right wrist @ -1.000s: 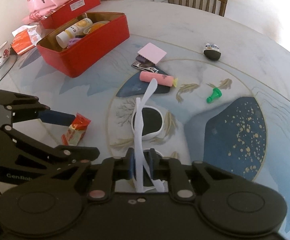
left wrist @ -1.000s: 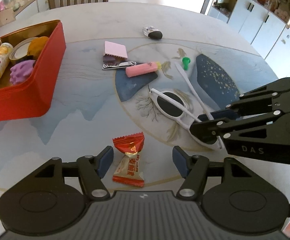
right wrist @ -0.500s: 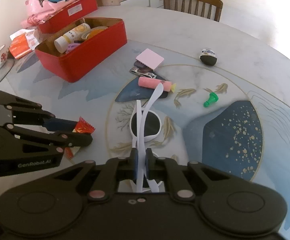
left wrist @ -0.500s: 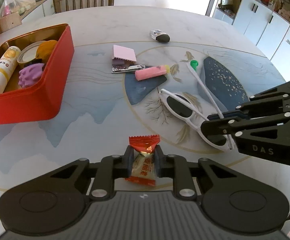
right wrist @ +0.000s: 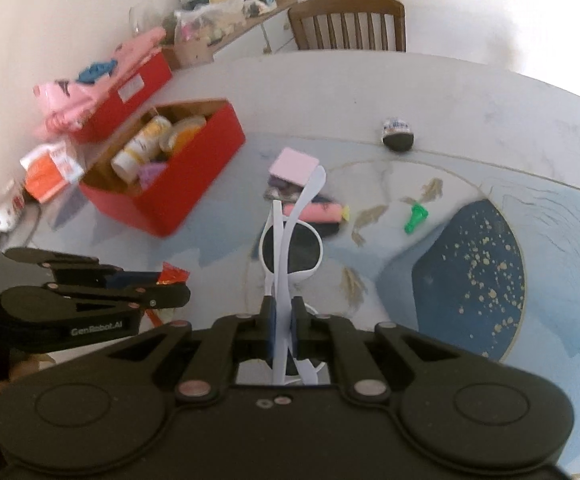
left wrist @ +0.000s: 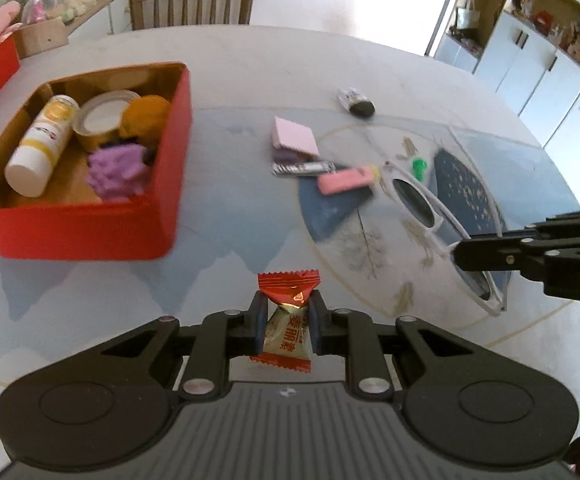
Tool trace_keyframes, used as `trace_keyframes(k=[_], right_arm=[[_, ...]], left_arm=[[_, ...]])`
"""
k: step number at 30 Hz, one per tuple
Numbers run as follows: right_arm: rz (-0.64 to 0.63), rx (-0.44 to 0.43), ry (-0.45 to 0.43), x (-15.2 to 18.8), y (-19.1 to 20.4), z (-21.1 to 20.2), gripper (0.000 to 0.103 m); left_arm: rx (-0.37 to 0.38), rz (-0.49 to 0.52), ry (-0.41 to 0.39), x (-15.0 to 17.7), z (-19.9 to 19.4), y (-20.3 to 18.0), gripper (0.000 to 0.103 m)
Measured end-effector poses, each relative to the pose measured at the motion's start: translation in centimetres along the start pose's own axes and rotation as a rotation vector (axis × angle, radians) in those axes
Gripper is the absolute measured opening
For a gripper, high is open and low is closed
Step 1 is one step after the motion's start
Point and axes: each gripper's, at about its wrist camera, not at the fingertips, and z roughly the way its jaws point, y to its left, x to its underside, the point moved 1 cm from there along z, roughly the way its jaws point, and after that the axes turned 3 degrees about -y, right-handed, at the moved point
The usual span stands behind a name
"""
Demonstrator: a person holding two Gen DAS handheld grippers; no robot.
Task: Organize rigid objects
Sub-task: 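Lift the snack packet with the left gripper while the right gripper lifts the sunglasses, then carry the snack packet over the red box while the right gripper carries the sunglasses there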
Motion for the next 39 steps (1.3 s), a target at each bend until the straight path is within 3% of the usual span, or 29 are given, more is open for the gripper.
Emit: trace_keyframes(k=[13,21,33,39], right_arm=[[0.048,-0.047,-0.079,-4.7,4.4,0.5,0.006],[0.032,-0.071,-0.111,-7.6,8.4,2.4,0.006],[0.022,-0.054,-0.085,-10.9,12.7,8.3,0.006],[0.027,-0.004,-0.066,-12.3,13.7,11.6,0.006]], left_arm=[[0.003,-0.018,-0.103,-4.6,-4.1,5.9,0.020],[-0.039,-0.009,-0.147,-7.1,-4.9,9.8,0.020],[-0.064,-0.007,-0.149,-11.3,-2.5,15.7,0.020],[-0.032,0.005,-0.128,-13.8,0.0,17.1,0.020]])
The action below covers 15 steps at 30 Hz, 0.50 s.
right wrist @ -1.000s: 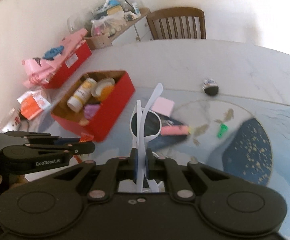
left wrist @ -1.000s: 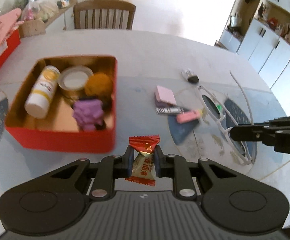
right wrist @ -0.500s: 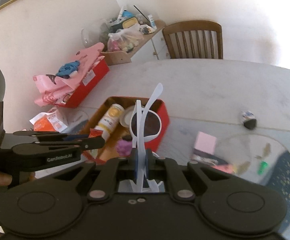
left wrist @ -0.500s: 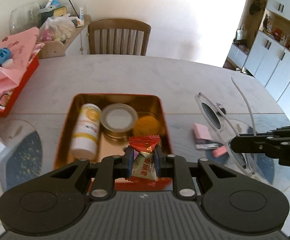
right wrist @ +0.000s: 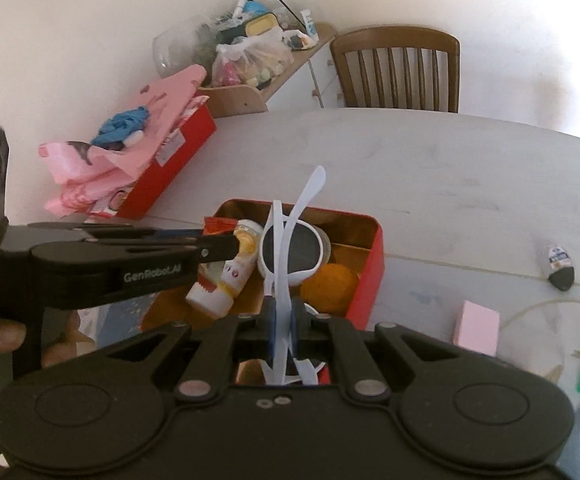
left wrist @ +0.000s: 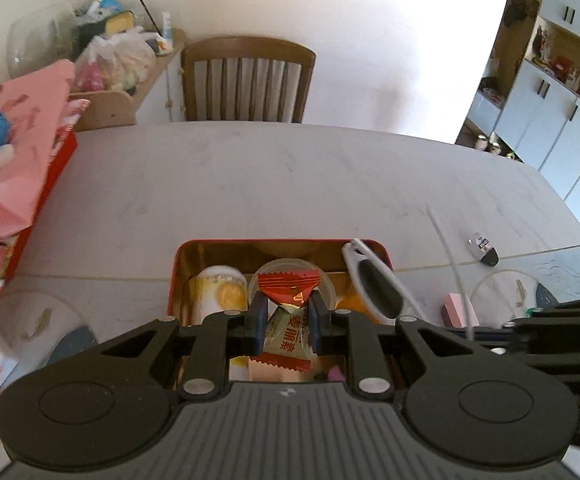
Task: Organize rigid objects
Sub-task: 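Carry the snack packet over the red box while the right gripper carries the sunglasses there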
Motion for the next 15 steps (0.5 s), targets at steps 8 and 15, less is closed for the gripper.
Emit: trace_keyframes(k=[8,15], right_arm=[[-0.011,0.078,0.041,-1.5,-0.2,3.9,0.006],[-0.002,0.091,0.059,-1.4,0.1,5.2,0.006]], left_arm=[[0.005,-0.009,0.056,-0.7,4.1,1.1,0.020],[0.033,0.008,0.103,-0.8,6.7,1.3,0.020]])
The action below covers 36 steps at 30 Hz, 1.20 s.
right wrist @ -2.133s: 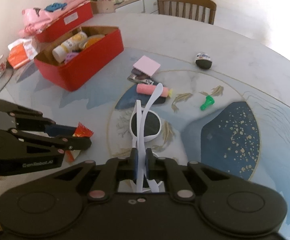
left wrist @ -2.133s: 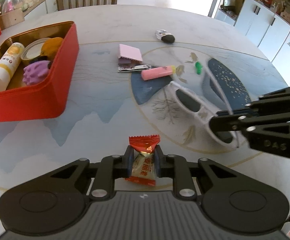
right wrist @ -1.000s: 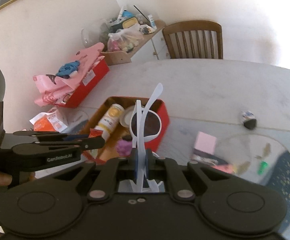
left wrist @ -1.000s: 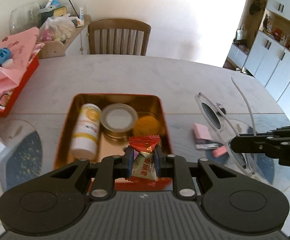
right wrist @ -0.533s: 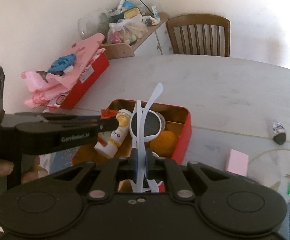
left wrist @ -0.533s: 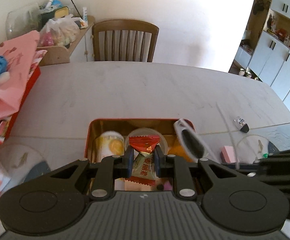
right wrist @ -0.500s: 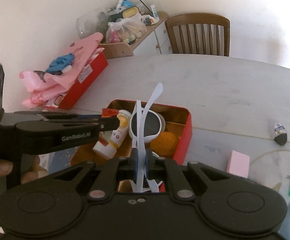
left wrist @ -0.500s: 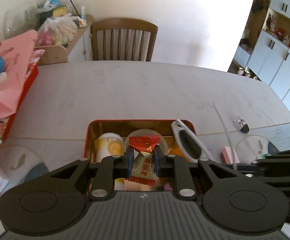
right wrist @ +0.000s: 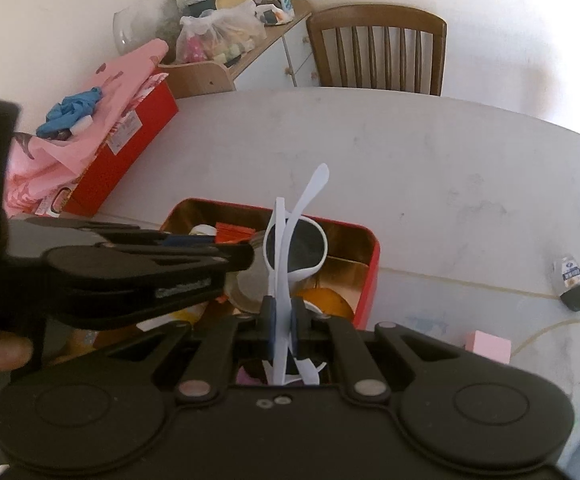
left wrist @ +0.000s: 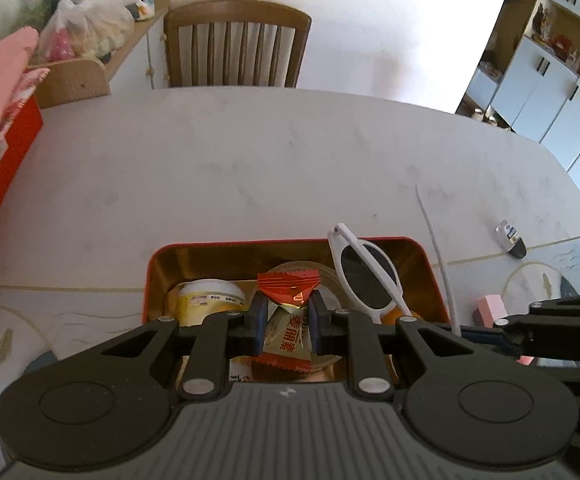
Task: Organize rigid objects
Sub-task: 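Carry the snack packet over the red box while the right gripper carries the sunglasses there, then open the left gripper to drop the packet in the box while the right gripper releases the sunglasses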
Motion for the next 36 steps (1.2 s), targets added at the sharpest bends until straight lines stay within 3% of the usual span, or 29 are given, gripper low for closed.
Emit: trace_keyframes(k=[10,19,30,36], right_arm=[[-0.015,0.016,0.007,-0.3,0.3,0.4,0.010],[0.012,0.018,0.024,-0.4,-0.1,0.5,0.020],[-0.016,0.013,0.003,-0.3,0.2,-1.0,0.037],[-0.014,-0.009,-0.020,-0.2,0.0,-2.9,0.039]], left_arm=[[0.016,-0.022,0.037,-0.1,2.2,0.5,0.020],[0.024,-0.007,0.044,-0.6,2.8,0.7,0.020],[0.010,-0.004,0.043,-0.3,1.4,0.4,0.022],[0.010,0.001,0.007,-0.1,-0.5,-0.1,0.024]])
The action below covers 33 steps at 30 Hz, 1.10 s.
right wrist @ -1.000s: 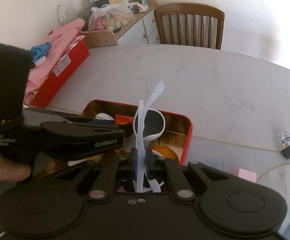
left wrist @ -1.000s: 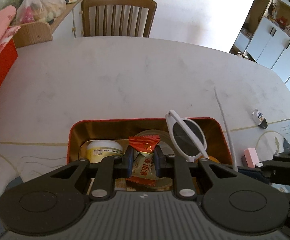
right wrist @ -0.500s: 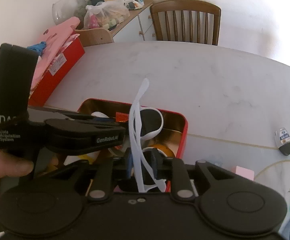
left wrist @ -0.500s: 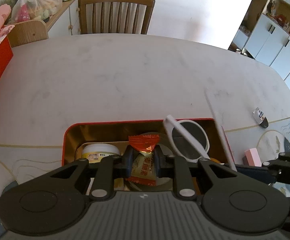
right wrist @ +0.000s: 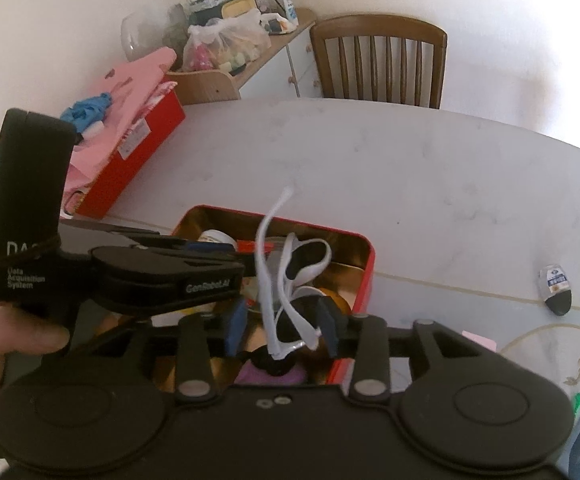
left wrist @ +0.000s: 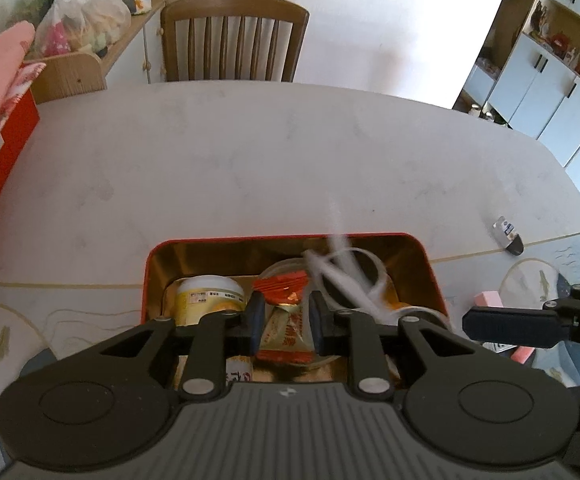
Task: Organize rigid objects
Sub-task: 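Open the left gripper to drop the packet in the box while the right gripper releases the sunglasses, then move the left gripper to the pink sticky-note pad while the right gripper reaches the green plastic piece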
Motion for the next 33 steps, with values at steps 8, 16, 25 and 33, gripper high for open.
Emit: trace_keyframes(k=[8,16,25,33], right_arm=[[0.012,-0.025,-0.027,0.7,-0.6,-3.4,0.042],[0.029,-0.030,-0.041,2.0,-1.6,-6.4,0.044],[0.061,-0.048,-0.065,4.0,-4.4,-10.0,0.059],[0.051,-0.065,-0.086,6.2,-8.8,-13.6,0.077]], left_arm=[[-0.004,0.031,-0.045,0.5,-2.8,-1.2,0.030],[0.011,0.044,-0.096,1.3,-6.3,-3.5,0.070],[0.013,0.084,-0.134,2.6,-8.9,-7.9,0.074],[0.016,0.090,-0.140,4.1,-10.0,-12.1,0.078]])
